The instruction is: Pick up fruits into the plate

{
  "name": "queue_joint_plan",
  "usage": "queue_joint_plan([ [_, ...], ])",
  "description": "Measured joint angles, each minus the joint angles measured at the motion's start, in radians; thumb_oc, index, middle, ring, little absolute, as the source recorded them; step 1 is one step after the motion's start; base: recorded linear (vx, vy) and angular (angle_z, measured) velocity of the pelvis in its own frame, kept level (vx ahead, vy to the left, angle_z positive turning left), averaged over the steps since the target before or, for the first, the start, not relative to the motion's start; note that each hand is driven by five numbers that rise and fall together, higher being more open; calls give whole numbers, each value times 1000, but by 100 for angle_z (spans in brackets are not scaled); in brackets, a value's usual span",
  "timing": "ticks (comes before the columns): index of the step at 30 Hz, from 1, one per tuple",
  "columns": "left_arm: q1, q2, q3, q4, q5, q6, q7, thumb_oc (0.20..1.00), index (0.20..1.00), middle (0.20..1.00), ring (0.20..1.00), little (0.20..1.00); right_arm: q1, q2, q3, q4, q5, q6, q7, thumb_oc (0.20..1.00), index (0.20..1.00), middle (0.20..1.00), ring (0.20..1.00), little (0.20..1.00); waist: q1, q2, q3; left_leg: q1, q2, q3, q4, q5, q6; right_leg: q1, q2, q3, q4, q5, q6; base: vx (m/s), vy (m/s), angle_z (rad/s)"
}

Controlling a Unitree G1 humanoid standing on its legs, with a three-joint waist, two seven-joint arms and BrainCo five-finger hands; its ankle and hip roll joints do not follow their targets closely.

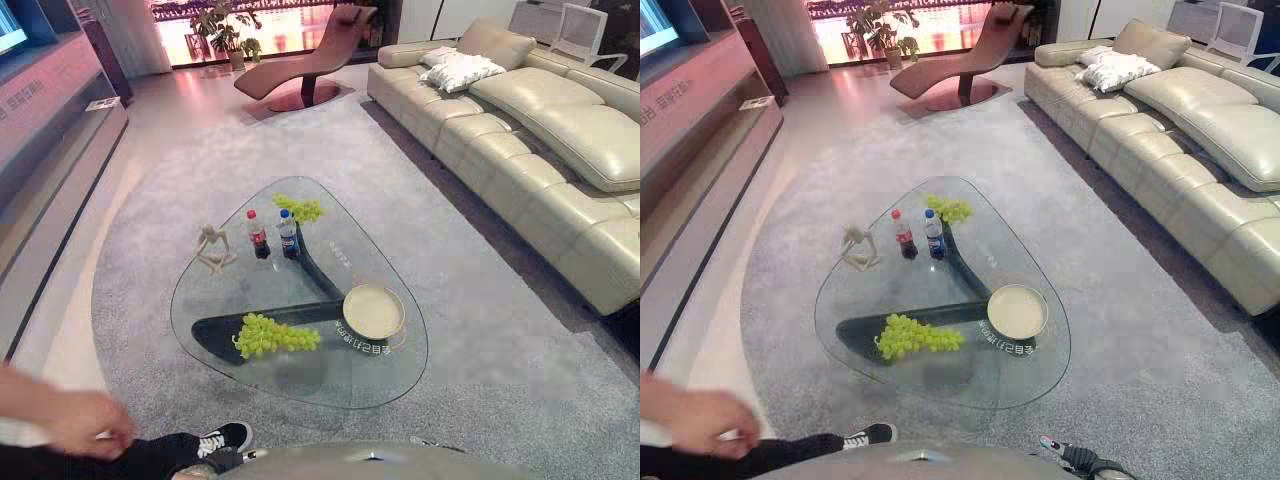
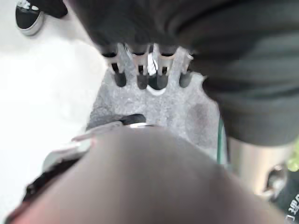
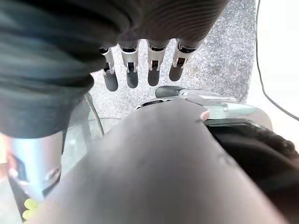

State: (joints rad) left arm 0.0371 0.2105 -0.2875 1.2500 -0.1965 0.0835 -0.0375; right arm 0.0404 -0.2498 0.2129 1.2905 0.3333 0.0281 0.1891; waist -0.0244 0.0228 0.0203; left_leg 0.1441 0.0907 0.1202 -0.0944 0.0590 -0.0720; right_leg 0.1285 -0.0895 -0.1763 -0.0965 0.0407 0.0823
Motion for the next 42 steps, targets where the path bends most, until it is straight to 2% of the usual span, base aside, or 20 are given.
queue_joint_plan([
  [8,0,-1,0,1,0,-1,14,1000,1000,1000,1000,1000,0,0,0,0,0,4,3,1000,1000,1000,1000,1000,0,0,0,0,0,0,0,0,0,0,0,0,0,0,0,-14,4,-7],
  [21,0,-1,-1,-2,6,-61,32,1000,1000,1000,1000,1000,-3,-2,0,0,0,17,13,1000,1000,1000,1000,1000,-1,1,0,0,0,0,0,0,0,0,0,0,0,-1,-1,20,2,0],
  [28,-35,43,-76,-53,167,-112,116,1000,1000,1000,1000,1000,-15,-18,2,-6,0,44,44,1000,1000,1000,1000,1000,-5,9,5,-13,0,7,0,-1,0,-20,0,7,1,0,-2,10,10,-3],
  [32,-105,130,-121,-158,268,-112,170,1000,1000,1000,1000,1000,-48,-69,30,-20,2,63,76,1000,1000,1000,1000,1000,-7,26,35,-25,-1,23,1,1,1,-40,1,26,1,10,1,-65,-2,-13],
  [35,-164,179,-158,-213,326,-107,189,1000,1000,1000,1000,1000,-58,-90,40,-40,13,60,81,1000,1000,1000,1000,1000,-11,26,45,-56,-1,29,2,5,2,-79,1,32,2,17,-1,-157,10,-7],
  [38,-263,220,-202,-229,358,-103,233,1000,1000,1000,1000,1000,-121,-92,68,-41,58,47,79,1000,1000,1000,1000,1000,-25,29,96,-106,-2,36,5,24,1,-132,2,41,5,40,-6,-222,29,-9],
  [42,-405,247,-238,-256,355,-86,269,1000,1000,1000,1000,1000,-217,-93,82,-52,108,17,74,1000,1000,1000,1000,1000,-44,27,201,-168,-5,44,6,46,6,-199,1,53,5,63,-8,-180,-12,-7],
])
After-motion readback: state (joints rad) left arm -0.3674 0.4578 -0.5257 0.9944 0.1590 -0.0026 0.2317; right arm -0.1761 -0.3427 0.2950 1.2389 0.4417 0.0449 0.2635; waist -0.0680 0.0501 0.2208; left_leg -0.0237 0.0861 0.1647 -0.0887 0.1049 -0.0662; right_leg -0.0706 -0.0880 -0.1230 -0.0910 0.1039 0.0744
